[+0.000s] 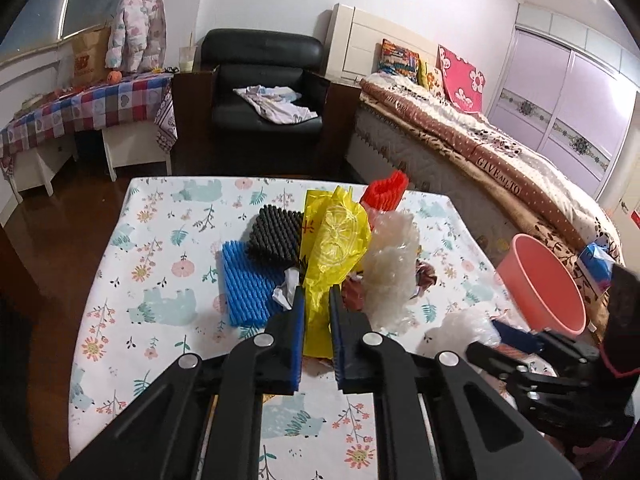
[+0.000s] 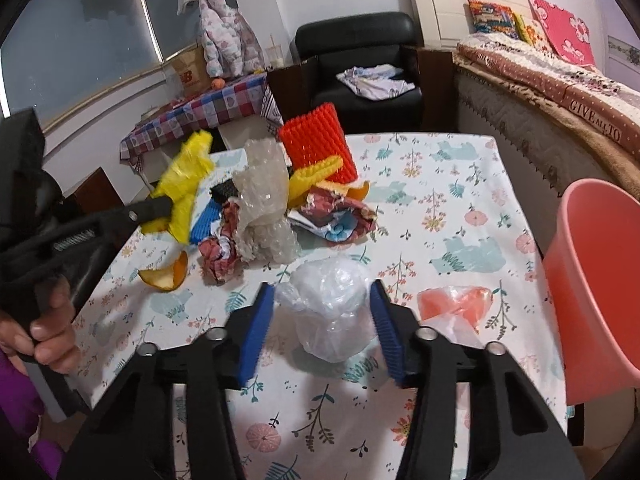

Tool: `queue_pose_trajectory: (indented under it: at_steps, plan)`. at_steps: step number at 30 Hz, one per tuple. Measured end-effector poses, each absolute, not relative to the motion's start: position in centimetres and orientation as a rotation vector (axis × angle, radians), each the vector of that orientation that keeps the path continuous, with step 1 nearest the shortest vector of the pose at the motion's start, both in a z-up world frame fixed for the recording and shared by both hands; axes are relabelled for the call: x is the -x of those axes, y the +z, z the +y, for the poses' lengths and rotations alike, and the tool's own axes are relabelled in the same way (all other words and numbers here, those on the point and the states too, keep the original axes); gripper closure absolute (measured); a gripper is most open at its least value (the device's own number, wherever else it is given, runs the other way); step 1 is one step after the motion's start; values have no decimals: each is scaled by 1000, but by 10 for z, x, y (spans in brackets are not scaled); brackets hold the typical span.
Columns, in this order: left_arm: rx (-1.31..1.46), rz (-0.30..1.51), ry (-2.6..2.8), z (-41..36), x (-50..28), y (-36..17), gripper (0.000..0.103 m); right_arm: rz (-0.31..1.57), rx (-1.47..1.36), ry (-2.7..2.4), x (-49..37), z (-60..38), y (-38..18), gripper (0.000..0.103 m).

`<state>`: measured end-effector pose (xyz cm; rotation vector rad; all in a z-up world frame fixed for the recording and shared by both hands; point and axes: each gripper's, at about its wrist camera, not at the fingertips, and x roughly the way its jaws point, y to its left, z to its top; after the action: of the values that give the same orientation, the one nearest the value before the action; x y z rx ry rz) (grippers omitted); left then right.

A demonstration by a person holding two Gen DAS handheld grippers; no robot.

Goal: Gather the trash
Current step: 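Grasp the yellow plastic bag with the left tool while the right tool grasps the clear plastic bag, then carry both bags over the pink bucket and open both tools to drop them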

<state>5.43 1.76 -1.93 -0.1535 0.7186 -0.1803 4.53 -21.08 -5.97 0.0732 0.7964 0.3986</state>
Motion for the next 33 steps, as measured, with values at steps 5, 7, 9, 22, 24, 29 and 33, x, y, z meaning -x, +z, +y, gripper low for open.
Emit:
queue_pose_trajectory:
  at_steps: [5, 7, 9, 22, 24, 29, 33]
  plan:
    - [147, 694, -188, 15, -49, -9, 92, 787, -97, 425, -43, -215, -54, 74]
    - [153, 681, -197, 13, -47, -4, 92, 767, -97, 428, -40, -217, -48, 75]
    - [163, 664, -213, 9, -45, 4, 92, 743, -105, 426, -38, -220, -40, 75]
    - [162, 627, -333, -60, -51, 32, 92, 633, -178, 312, -23, -274, -5, 75]
    - [154, 629, -354, -74, -53, 32, 92, 623, -188, 273, -22, -286, -4, 75]
    - [122, 635, -426, -118, -61, 34, 92, 600, -208, 168, -17, -321, 0, 75]
    - [110, 655, -487, -152, -65, 32, 92, 588, -216, 69, -14, -351, -1, 75]
